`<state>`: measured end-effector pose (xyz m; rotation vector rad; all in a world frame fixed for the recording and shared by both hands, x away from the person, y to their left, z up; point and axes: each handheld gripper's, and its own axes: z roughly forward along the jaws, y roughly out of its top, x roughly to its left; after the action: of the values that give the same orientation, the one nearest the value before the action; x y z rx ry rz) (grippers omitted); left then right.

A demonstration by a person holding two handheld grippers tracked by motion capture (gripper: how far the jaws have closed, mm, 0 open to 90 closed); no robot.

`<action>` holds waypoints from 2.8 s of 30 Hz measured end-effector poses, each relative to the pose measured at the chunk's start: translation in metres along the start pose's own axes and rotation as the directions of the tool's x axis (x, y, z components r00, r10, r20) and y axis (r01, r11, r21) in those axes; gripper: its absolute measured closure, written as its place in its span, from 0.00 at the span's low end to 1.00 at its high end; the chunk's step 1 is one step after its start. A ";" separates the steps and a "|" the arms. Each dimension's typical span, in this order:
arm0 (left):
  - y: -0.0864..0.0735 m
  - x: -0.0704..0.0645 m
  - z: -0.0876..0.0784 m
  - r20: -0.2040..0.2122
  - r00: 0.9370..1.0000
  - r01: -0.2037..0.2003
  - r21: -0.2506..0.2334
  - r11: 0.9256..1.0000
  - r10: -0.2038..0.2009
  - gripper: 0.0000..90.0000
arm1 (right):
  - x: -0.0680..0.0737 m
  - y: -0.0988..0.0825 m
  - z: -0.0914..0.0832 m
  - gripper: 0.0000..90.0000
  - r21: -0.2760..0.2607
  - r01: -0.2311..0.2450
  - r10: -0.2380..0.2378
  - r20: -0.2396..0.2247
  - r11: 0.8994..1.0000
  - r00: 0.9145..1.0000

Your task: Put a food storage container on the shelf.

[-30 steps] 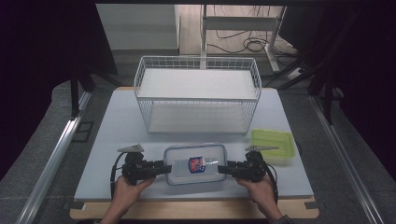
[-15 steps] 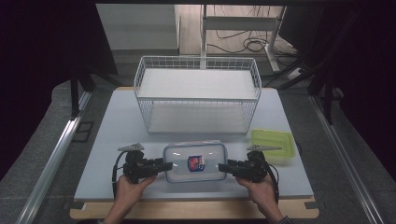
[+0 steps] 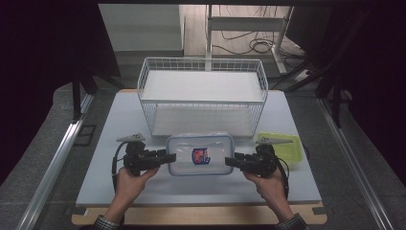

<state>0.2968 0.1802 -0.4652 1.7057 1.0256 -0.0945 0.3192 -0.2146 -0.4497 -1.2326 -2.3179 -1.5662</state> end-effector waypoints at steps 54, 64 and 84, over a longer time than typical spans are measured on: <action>0.195 0.009 -0.026 -0.001 1.000 -0.019 -0.139 0.990 0.019 0.59 | -0.002 0.178 -0.010 0.57 -0.165 -0.030 0.027 -0.018 0.986 0.999; 0.199 0.025 -0.008 0.007 1.000 0.012 -0.141 0.990 -0.011 0.58 | -0.018 0.187 -0.003 0.56 -0.178 -0.048 0.051 0.013 0.983 0.999; 0.198 0.026 -0.003 -0.031 0.999 -0.040 -0.176 0.984 0.035 0.54 | -0.022 0.192 0.000 0.55 -0.185 -0.061 0.071 0.048 0.981 0.996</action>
<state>0.4428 0.1907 -0.3297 1.5677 0.9920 0.0438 0.4592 -0.1982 -0.3173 -1.3935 -2.1790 -1.7790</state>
